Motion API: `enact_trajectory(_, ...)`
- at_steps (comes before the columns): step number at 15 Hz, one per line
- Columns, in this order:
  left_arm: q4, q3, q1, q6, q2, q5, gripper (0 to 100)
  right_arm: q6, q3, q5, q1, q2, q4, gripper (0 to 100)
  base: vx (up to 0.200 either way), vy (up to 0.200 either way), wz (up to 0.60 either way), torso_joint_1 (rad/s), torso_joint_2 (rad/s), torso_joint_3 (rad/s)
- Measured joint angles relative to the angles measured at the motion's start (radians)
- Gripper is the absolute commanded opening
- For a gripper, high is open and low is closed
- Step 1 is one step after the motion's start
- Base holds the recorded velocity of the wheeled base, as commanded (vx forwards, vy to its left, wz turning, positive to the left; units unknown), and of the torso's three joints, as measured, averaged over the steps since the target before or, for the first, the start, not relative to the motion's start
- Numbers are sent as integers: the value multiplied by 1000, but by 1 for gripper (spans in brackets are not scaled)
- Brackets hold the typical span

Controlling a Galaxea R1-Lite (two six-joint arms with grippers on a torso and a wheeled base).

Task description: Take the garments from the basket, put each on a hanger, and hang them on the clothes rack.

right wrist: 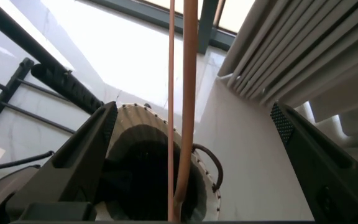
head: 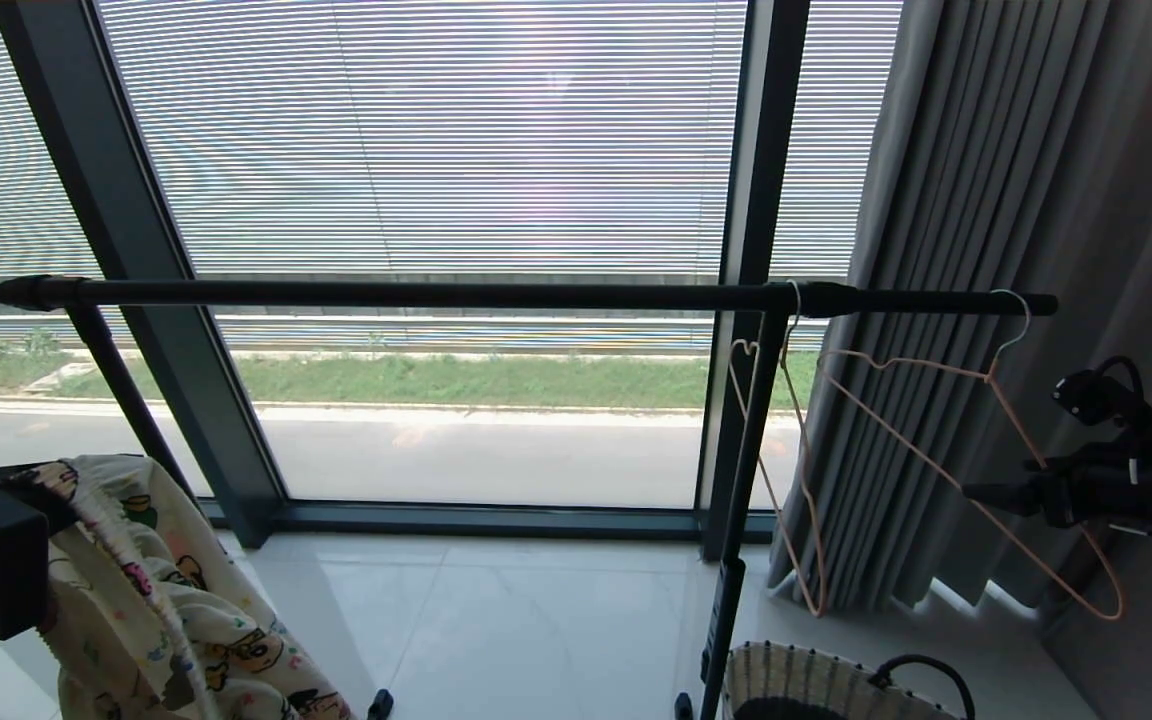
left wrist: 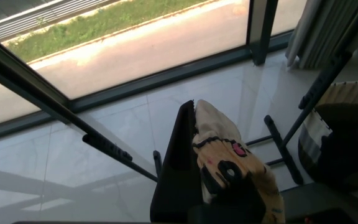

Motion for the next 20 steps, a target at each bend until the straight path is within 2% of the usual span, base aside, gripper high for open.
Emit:
enact_trajectory(1,0,0,0,0,0,0,0,0,0,0,1,3,0,0,0,0,0,0,0,0)
enact_trajectory(13,0,0,3,-1,-2,1,0,6,5,1,6,-21,-1,0,0,0,0,0,0,0)
enact_trajectory(20,-1,0,4,-1,-3,15,0,90,63,0,5,-143,-1,0,0,0,0,0,0,0)
